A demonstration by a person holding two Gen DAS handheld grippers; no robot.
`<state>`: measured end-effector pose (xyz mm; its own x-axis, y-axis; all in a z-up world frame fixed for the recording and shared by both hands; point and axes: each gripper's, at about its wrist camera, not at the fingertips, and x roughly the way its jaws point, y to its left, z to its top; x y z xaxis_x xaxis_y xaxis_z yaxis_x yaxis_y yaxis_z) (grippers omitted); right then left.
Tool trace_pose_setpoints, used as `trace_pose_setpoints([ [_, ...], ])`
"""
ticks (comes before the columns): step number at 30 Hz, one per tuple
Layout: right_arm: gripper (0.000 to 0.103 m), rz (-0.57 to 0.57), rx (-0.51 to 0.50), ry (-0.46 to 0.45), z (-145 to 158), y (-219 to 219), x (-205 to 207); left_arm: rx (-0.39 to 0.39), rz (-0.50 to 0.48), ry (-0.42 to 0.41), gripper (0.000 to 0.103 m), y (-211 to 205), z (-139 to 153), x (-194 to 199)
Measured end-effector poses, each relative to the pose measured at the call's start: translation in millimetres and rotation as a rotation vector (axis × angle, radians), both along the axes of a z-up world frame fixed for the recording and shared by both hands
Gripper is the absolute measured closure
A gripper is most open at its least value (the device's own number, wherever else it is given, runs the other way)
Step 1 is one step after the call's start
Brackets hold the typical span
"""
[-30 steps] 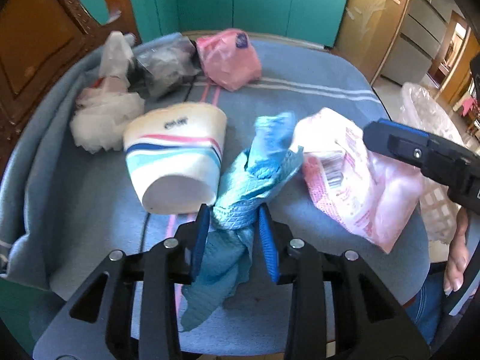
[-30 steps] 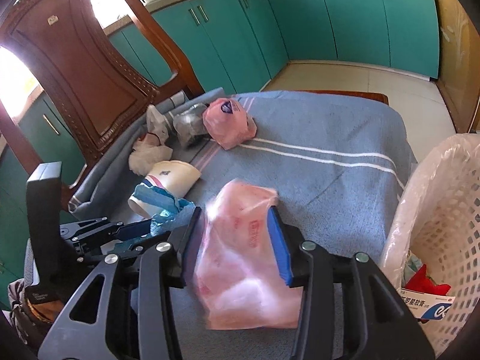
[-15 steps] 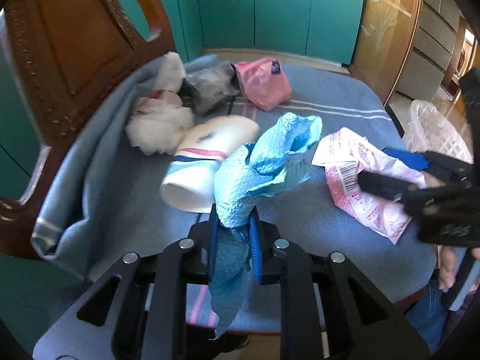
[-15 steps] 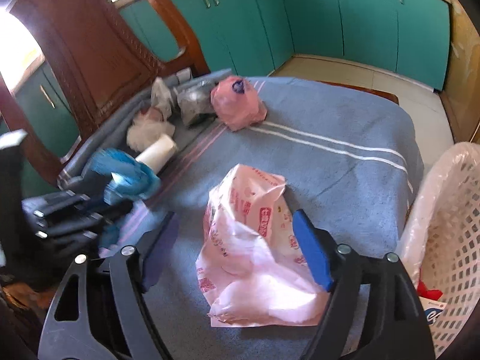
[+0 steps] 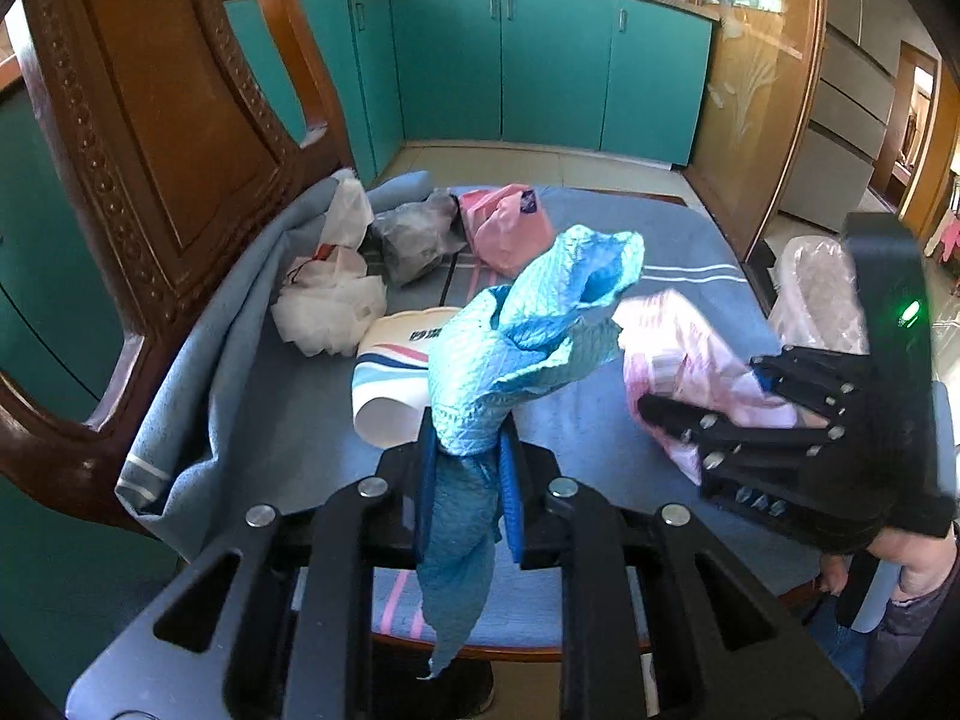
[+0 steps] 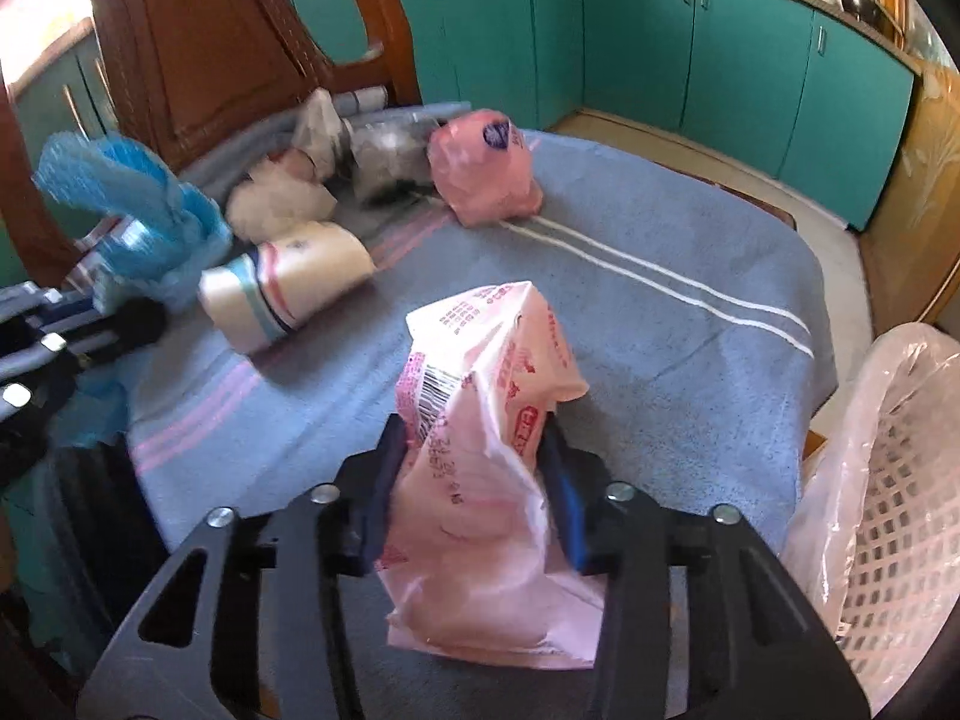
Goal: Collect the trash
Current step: 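Carry pink bag and blue cloth into the white basket with both grippers and release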
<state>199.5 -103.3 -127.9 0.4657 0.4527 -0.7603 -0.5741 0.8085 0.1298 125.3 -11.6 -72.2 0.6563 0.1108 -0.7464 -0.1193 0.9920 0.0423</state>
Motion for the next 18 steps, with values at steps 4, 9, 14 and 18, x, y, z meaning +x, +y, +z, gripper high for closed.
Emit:
trace_pose_setpoints([
  [4,0.06,-0.045,0.192,-0.093,42,-39,-6,-0.006,-0.03,-0.017,0.083,-13,6,4],
  [9,0.059,-0.293,0.281,-0.263,81,-135,-6,-0.021,-0.118,-0.037,0.083,-45,14,18],
  [14,0.059,-0.545,0.237,-0.217,64,-214,5,-0.065,-0.25,-0.049,0.083,-96,19,40],
  [18,0.059,-0.637,0.196,-0.174,48,-252,2,-0.107,-0.373,-0.034,0.083,-150,19,58],
])
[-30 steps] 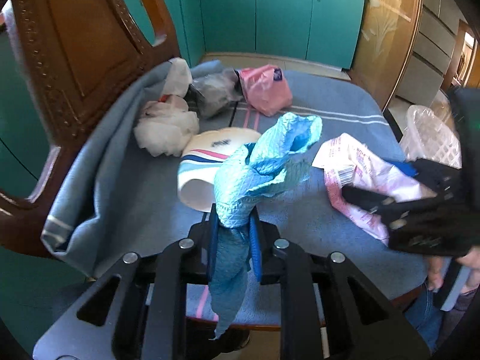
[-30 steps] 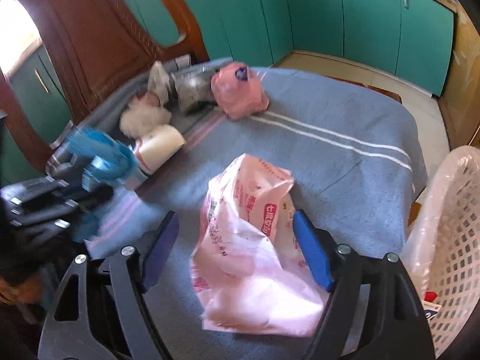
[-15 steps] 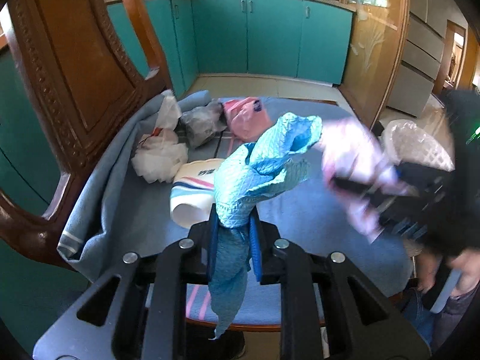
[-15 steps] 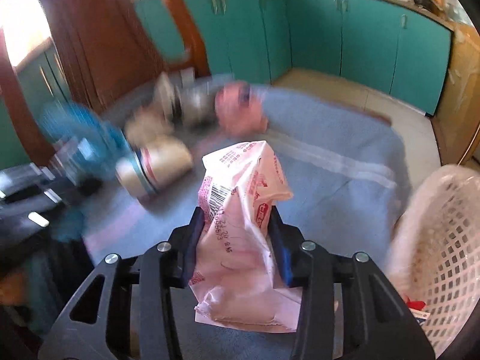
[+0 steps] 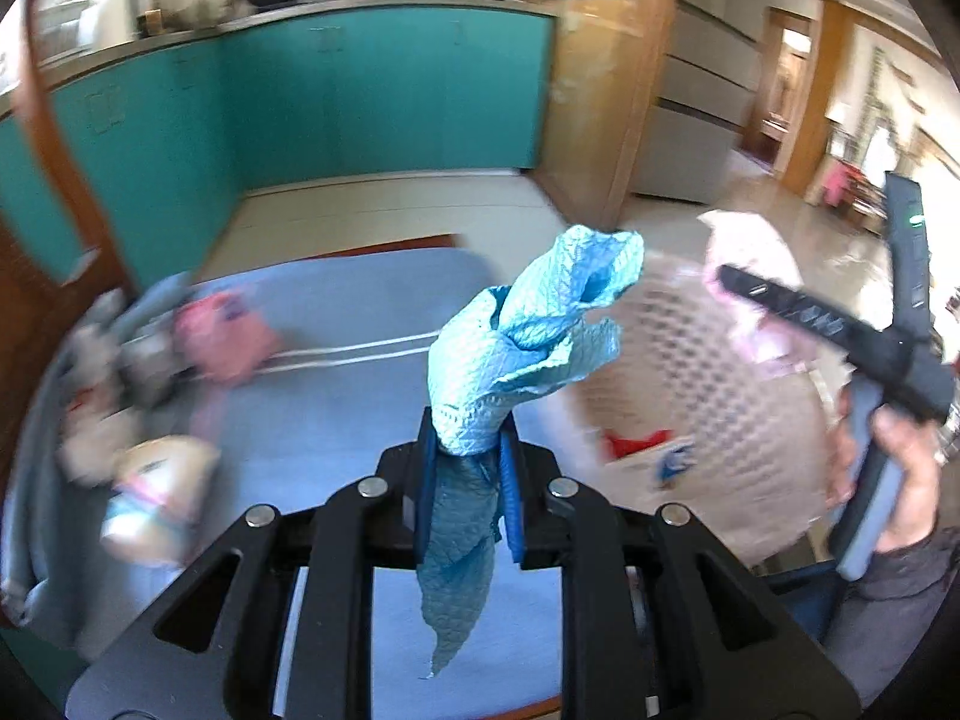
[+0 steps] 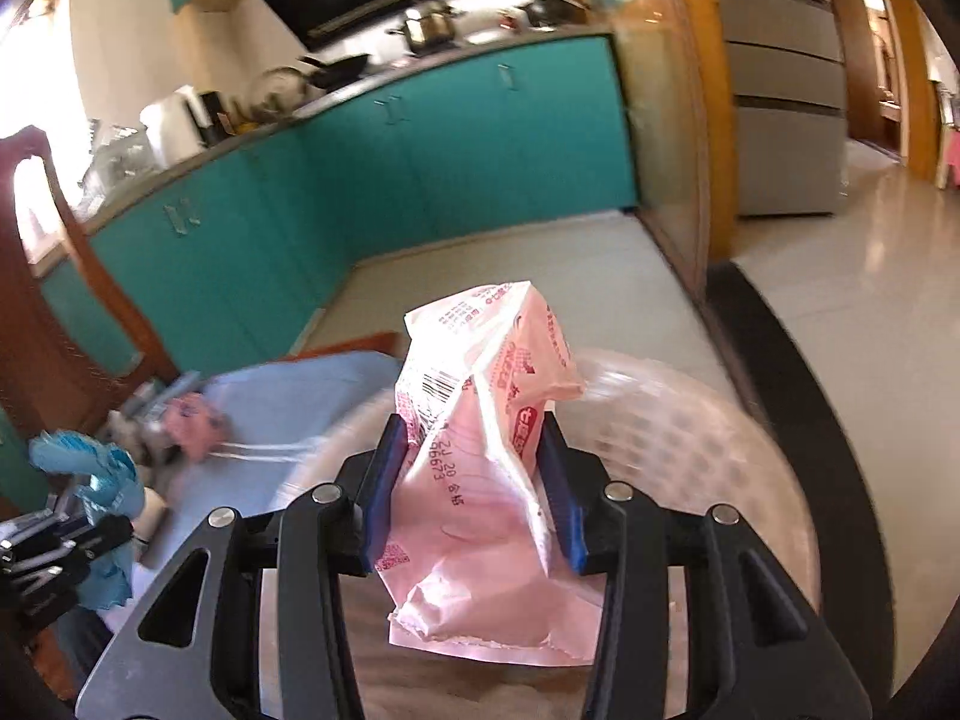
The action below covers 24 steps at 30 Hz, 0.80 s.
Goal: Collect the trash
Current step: 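Carry pink bag and blue cloth into the white basket with both grippers and release, then grasp the white paper cup with the left gripper while the right gripper leaves the basket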
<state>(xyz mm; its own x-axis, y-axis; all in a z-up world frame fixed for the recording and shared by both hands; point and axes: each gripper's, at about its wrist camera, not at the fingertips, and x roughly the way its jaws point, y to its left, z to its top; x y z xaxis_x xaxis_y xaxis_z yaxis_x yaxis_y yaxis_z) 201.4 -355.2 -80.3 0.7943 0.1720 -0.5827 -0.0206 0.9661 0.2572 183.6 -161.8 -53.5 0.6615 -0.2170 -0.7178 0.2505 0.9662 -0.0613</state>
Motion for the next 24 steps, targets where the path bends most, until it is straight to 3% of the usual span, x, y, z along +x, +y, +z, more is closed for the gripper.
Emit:
trace_pose_setpoints([
  [5,0.057,-0.034,-0.008,0.043,-11,-26,-6,0.006,-0.127,0.044,0.082,-63,-18,18],
  [10,0.052,-0.075,-0.008,0.074,-15,-31,-6,0.023,-0.186,0.084,0.078,-101,-36,30],
  [12,0.046,-0.09,-0.018,0.071,-15,-33,-6,0.012,-0.189,0.096,0.073,-102,-37,34],
  [16,0.041,-0.11,0.002,0.057,-12,-33,-5,-0.009,-0.176,0.07,0.045,-96,-33,36],
  [21,0.036,-0.121,0.034,0.046,-9,-34,-4,0.014,-0.111,0.045,0.04,-68,-27,33],
  [24,0.035,-0.109,0.029,0.038,-8,-29,-4,0.073,-0.006,0.017,0.039,-36,-26,28],
])
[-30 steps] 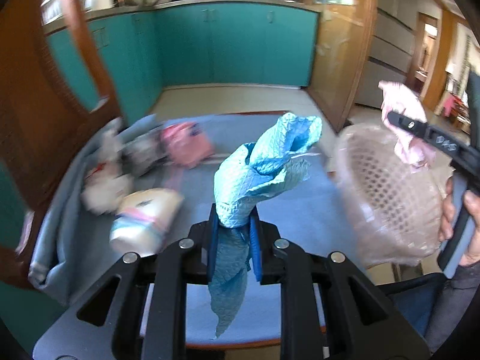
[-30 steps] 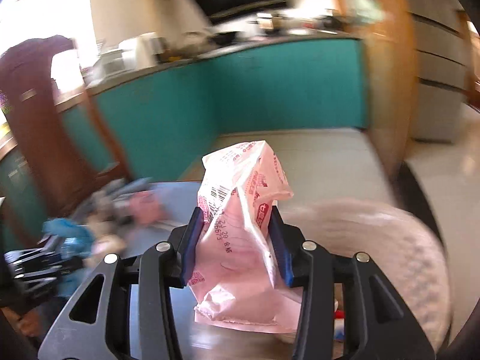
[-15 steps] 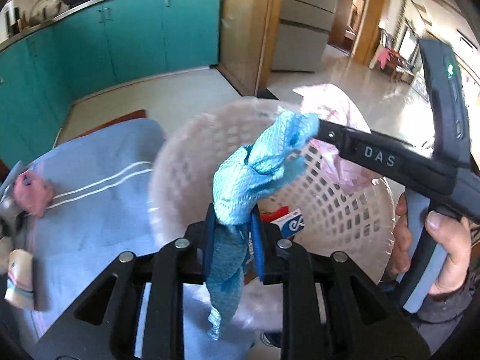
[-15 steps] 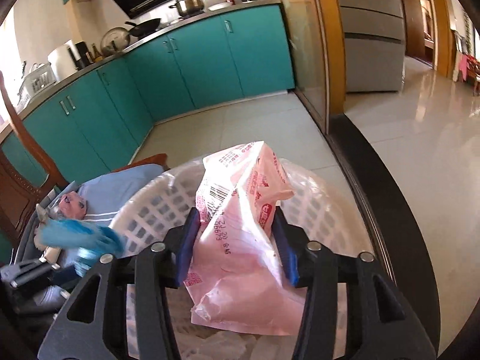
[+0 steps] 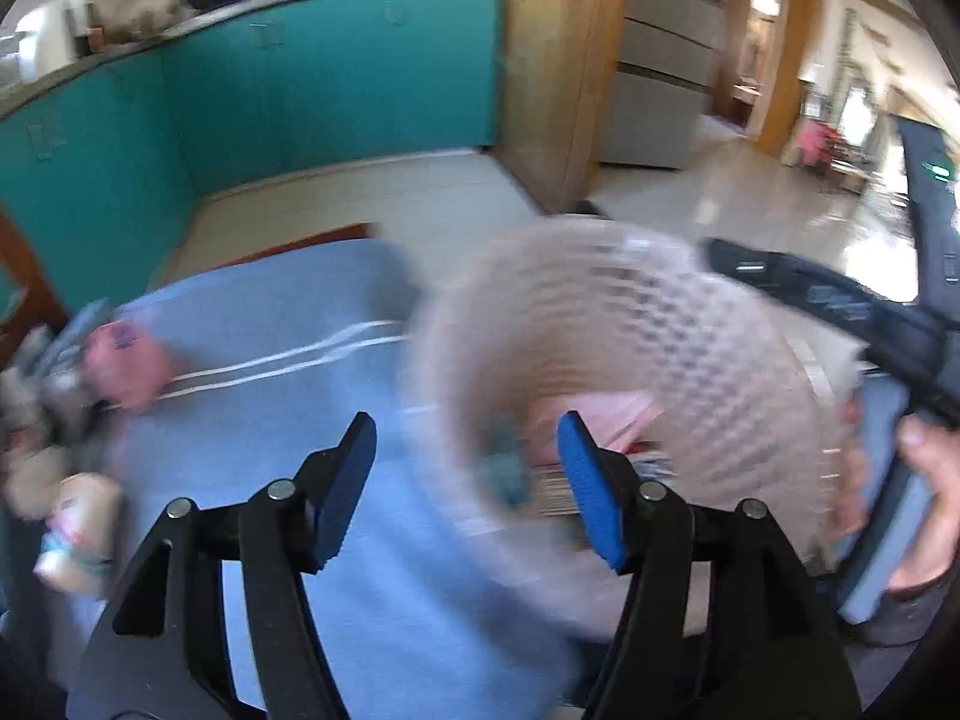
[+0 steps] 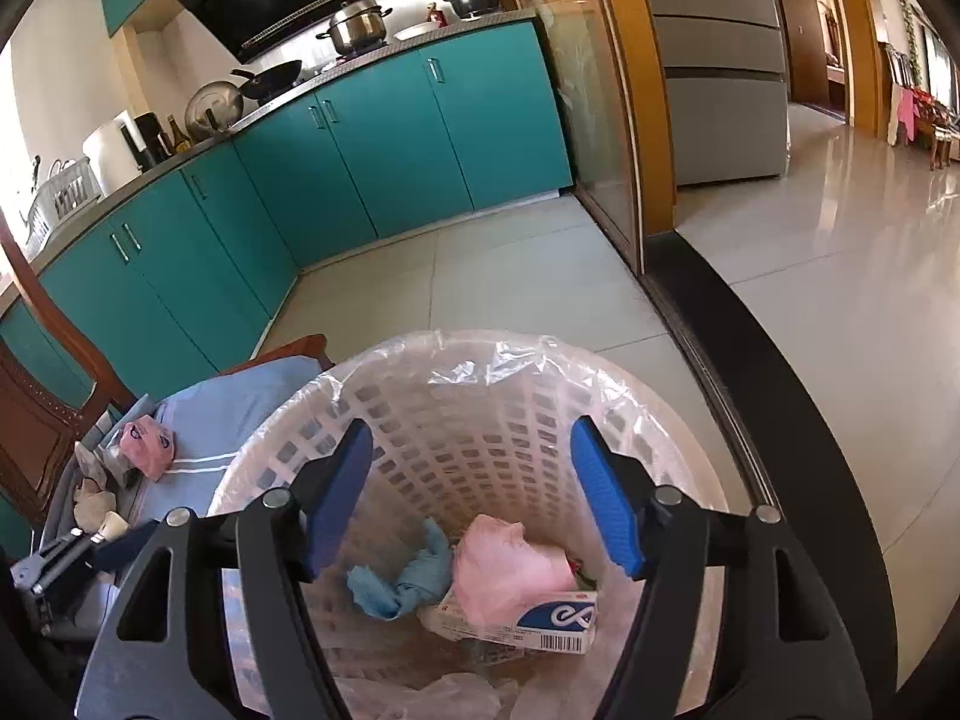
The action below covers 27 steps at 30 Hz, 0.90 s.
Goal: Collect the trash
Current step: 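Grasp the white paper cup with the left gripper while the right gripper leaves the basket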
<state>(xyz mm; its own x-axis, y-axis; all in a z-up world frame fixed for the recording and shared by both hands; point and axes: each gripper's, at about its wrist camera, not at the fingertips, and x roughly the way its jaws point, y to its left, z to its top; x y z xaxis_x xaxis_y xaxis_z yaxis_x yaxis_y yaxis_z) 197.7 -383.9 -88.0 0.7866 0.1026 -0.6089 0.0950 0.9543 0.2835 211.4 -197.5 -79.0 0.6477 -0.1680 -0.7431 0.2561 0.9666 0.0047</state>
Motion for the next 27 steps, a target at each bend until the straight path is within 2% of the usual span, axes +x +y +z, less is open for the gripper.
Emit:
trace_pose_setpoints([
  [3,0.035,0.034,0.021,-0.02,2,7,-1,0.067,0.162,-0.016,0.038,62,-2,-2],
  [7,0.031,0.127,0.059,-0.056,8,27,-1,0.103,0.367,0.017,0.034,152,-9,1],
  [10,0.028,0.193,0.062,-0.077,11,48,2,0.107,0.45,0.066,0.029,197,-19,7],
  [13,0.026,0.263,0.065,-0.091,14,75,7,0.113,0.453,0.121,0.029,216,-33,15],
  [17,0.024,0.335,0.071,-0.093,14,105,16,0.071,0.447,0.146,0.03,225,-49,16],
  [19,0.024,0.362,0.062,-0.091,15,120,19,0.069,0.426,0.114,0.047,222,-47,14],
  [21,0.024,0.392,0.052,-0.089,15,137,23,0.074,0.403,0.102,0.058,218,-46,11],
  [24,0.024,0.442,0.053,-0.085,15,158,29,0.101,0.375,0.099,0.062,215,-44,7],
  [27,0.024,0.508,0.043,-0.06,14,184,33,0.06,0.371,0.105,0.062,221,-41,-5],
])
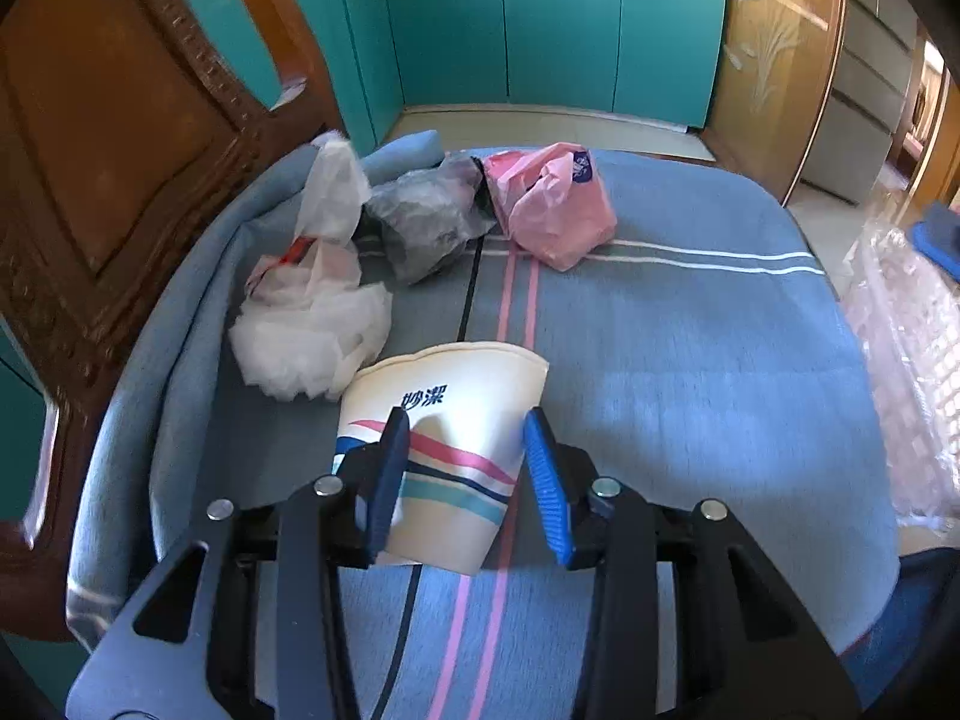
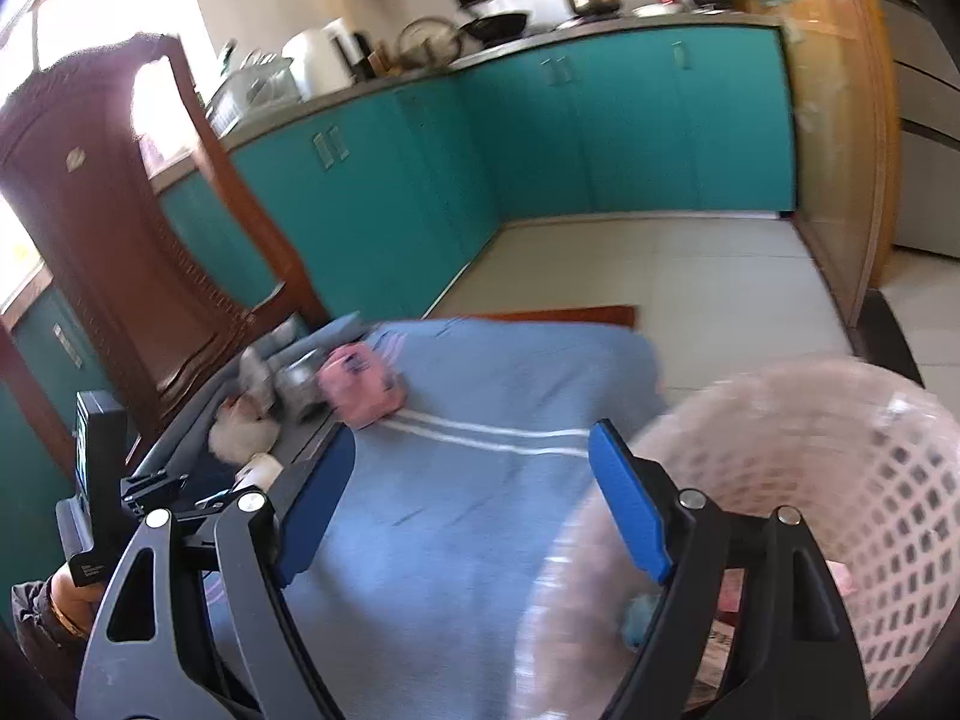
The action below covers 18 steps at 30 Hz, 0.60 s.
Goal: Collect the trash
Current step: 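Grasp the white paper cup with the left gripper while the right gripper leaves the basket, then grasp the small pink bag with the right gripper while the left gripper holds the cup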
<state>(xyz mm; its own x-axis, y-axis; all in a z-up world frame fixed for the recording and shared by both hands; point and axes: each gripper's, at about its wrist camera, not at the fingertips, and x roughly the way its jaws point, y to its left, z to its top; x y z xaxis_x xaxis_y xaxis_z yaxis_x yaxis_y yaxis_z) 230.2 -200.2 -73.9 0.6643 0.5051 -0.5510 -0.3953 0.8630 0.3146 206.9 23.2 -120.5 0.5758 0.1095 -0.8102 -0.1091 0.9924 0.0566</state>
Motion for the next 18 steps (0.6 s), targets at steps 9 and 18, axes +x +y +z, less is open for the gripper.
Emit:
trace_pose_setpoints([
  [9,0.019,0.161,-0.039,0.157,-14,126,68,-0.092,-0.056,-0.024,0.052,14,20,-29],
  [18,0.048,0.168,-0.193,0.315,-56,211,128,-0.156,-0.082,-0.023,0.03,44,32,-42],
])
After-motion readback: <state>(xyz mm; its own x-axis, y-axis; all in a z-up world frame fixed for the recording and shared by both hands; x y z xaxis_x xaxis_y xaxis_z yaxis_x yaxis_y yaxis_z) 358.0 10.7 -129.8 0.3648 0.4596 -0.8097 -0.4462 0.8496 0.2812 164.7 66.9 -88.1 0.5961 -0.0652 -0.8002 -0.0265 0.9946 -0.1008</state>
